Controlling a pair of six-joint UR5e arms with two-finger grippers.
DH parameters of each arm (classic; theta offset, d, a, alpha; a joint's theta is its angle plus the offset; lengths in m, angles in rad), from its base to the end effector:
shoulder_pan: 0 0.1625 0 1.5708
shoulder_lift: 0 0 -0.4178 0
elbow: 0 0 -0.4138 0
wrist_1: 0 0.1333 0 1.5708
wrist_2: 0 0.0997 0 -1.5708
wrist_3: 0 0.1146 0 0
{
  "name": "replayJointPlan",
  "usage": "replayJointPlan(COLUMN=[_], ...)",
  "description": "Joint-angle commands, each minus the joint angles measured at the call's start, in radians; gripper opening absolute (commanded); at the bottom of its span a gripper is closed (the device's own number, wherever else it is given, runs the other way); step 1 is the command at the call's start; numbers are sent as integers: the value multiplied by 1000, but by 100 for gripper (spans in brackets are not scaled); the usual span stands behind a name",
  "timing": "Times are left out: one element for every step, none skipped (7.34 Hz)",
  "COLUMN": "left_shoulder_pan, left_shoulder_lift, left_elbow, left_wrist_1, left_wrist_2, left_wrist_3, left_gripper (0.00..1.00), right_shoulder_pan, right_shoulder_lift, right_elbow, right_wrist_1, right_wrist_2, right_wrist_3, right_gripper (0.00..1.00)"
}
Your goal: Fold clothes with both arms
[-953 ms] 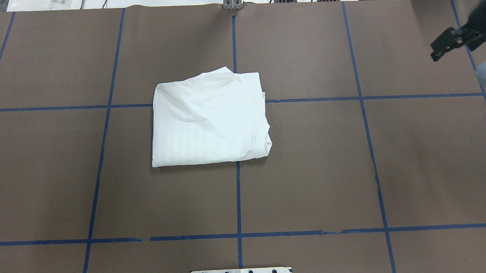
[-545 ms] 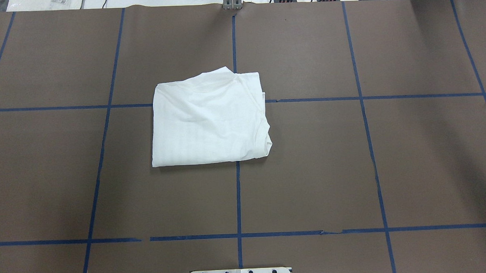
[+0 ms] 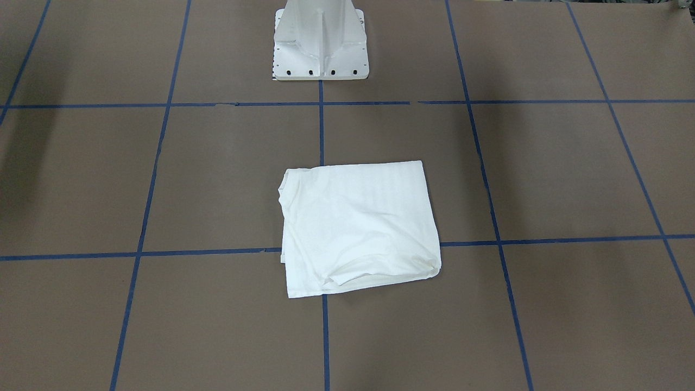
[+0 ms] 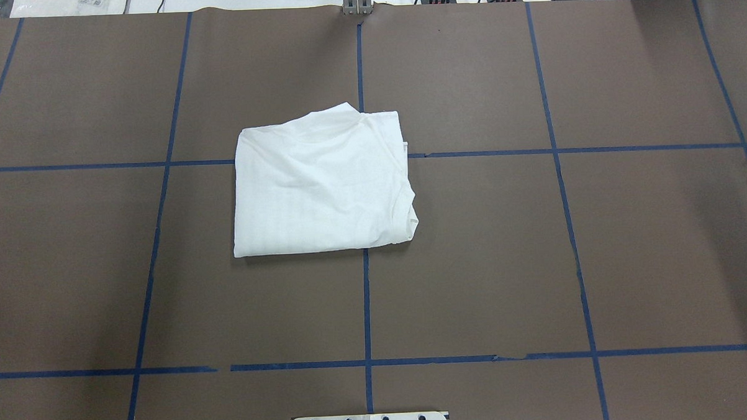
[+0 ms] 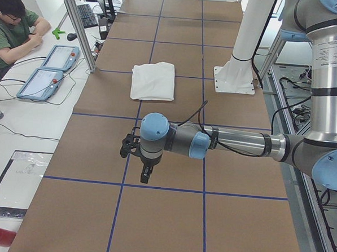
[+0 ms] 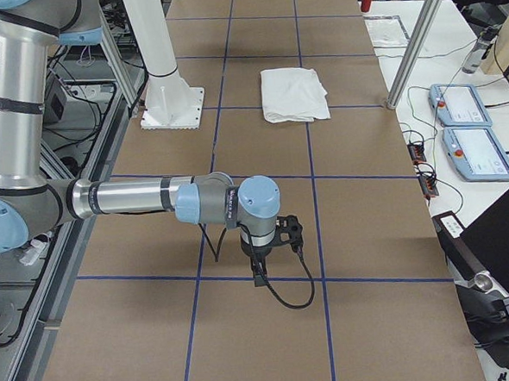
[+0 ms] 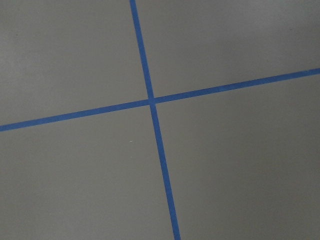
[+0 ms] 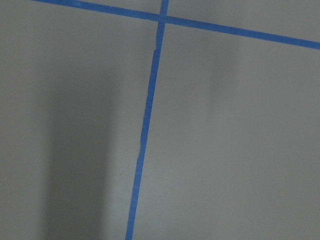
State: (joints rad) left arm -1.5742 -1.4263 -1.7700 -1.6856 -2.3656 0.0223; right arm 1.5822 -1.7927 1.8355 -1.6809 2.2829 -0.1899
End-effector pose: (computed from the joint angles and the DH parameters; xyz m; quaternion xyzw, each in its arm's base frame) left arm -0.0531 -0.4647 0.6156 0.0830 0.3846 0.0414 0.9184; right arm 0.0631 -0.4144 0.6456 0.0036 -0.3498 -0.0718 0.9341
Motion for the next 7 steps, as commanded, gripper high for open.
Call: replayJointPlan(left_shoulder_pan=[-70,-79,-81,-81,-79,-79,-79], left_shoulder_lift=[3,1,7,7,6,4,4], left_elbow=[-11,-32,-34,-29,-31,-37,-37], left_wrist_1=[68,117,119,119,116,112,109], left_wrist_2=[-4,-4,-7,-6,0,-7,-4], left_wrist_3=[2,4,7,-2,-4,-1,-1], left_gripper=[100,100,100,100,100,100,100], right_shoulder_pan=[4,4,4,4,4,4,4], right_shoulder_lift=[-1,2,2,2,4,6,4], right_elbow=[1,1,2,2,2,2,2], right_wrist_1=[3,3,3,3,3,3,3], right_wrist_2=[1,1,1,1,3,1,1], right_wrist_3=[0,1,1,1,1,1,1], right_gripper=[100,100,100,100,100,100,100])
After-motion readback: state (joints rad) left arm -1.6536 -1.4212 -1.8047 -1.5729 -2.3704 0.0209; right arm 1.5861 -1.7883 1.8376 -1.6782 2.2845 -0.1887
